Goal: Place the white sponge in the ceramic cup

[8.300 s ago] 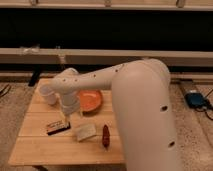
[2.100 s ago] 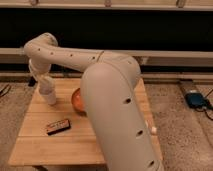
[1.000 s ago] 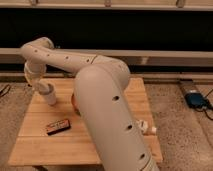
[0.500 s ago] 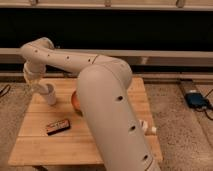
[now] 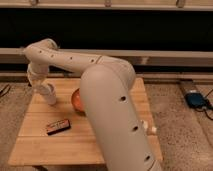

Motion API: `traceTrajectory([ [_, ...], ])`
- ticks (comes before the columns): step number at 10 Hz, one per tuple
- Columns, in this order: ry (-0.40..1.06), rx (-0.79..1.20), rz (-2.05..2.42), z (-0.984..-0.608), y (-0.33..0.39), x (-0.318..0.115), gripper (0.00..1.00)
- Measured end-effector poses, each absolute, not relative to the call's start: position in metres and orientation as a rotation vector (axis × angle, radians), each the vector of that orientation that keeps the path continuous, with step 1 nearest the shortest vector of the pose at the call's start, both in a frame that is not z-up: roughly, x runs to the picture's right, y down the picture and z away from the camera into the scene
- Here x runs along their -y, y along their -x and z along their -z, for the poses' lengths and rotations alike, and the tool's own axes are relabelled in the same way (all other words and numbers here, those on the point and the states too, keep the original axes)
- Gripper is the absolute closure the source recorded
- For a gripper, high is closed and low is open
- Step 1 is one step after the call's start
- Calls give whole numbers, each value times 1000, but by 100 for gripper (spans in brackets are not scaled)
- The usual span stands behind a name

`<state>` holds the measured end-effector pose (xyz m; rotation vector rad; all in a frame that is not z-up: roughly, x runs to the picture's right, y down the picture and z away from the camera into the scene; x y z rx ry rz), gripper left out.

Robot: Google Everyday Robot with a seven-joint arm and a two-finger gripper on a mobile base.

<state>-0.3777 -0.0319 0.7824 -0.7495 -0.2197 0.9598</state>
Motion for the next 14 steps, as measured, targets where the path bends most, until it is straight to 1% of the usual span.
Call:
traceTrajectory([
  [1, 753, 215, -975, -785, 374, 33, 61],
  [3, 761, 211, -988, -789, 371, 32, 44],
  [4, 767, 209, -991, -790, 372, 31, 33],
  [5, 773, 207, -995, -791, 372, 30, 25],
  [6, 778, 204, -1001, -794, 371, 29, 20],
  [11, 793, 199, -1017, -806, 371, 23, 20],
  [14, 772, 199, -1030, -804, 366, 27, 20],
])
